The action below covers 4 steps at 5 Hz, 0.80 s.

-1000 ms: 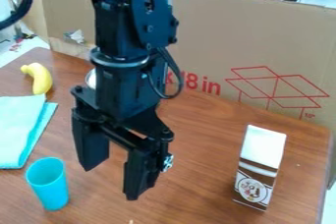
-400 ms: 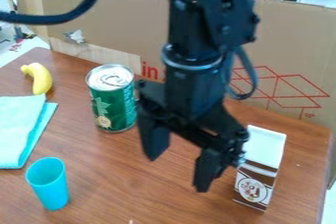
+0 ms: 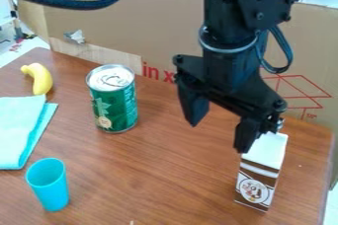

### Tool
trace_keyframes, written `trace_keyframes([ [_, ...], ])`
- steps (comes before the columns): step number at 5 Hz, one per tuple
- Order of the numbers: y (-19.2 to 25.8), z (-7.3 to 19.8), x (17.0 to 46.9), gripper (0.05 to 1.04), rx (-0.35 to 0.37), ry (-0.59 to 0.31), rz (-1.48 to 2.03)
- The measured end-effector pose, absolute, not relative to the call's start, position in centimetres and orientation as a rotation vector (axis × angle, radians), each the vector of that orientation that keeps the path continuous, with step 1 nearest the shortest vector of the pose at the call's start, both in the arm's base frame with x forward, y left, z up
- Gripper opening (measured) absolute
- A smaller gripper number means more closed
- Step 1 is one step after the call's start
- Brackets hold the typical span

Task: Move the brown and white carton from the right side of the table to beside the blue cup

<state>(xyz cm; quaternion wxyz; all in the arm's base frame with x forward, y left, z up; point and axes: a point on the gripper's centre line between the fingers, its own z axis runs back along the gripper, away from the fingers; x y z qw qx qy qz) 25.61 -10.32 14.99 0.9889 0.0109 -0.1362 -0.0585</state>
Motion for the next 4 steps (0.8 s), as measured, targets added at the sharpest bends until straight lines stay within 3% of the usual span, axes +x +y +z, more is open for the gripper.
trace_keyframes([
  [3,-12.6,14.4,27.8,1.000,-0.190,-0.395,-0.041],
  [4,-12.7,13.3,28.2,1.000,-0.150,-0.321,-0.051],
])
